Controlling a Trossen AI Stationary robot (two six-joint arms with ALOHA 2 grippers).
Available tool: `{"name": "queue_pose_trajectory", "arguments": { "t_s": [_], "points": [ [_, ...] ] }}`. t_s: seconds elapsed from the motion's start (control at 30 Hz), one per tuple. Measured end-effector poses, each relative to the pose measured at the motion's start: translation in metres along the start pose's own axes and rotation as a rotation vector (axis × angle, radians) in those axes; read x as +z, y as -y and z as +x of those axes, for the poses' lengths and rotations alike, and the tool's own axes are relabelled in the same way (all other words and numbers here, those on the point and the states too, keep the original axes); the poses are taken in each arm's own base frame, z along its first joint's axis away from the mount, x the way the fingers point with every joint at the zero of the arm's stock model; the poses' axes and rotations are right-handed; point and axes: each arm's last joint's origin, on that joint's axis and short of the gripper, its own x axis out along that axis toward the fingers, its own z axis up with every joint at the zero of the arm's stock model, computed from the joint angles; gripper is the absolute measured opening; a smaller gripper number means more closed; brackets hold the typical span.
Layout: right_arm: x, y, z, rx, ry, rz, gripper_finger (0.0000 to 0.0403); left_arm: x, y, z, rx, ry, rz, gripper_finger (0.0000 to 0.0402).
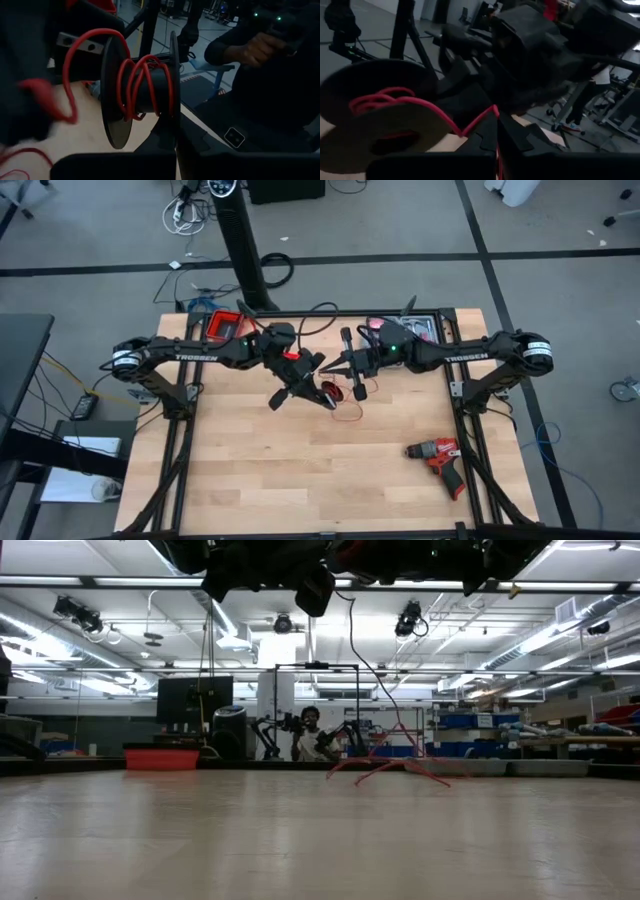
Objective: Coil cords
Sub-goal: Coil the red wire onto the black spool
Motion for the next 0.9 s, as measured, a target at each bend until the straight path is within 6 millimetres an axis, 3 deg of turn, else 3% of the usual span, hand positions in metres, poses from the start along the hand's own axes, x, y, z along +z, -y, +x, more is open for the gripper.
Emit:
{"name": "queue_pose_trajectory", "arguments": {
  "t_s": [0.23, 0.4, 0.6, 0.9],
  "points": [
    [-0.003, 0.0, 0.0, 0.036, -0.007, 0.012, 0.0007, 0.001, -0.001, 0.0, 0.046, -0.002, 0.074, 0.0],
    [-0.008, 0.006, -0.002, 0.007, -0.042, 0.064, 0.0036, 0.0, -0.004, 0.0, 0.123, -0.017, 0.15, 0.0],
    [-0.02, 0.021, -0.012, -0.038, -0.12, 0.111, 0.0071, 0.0, -0.007, -0.001, 0.255, -0.068, 0.329, 0.0],
    [-0.036, 0.038, -0.023, -0.081, -0.198, 0.202, 0.0073, 0.0, -0.012, -0.002, 0.423, -0.13, 0.455, 0.0]
  ]
}}
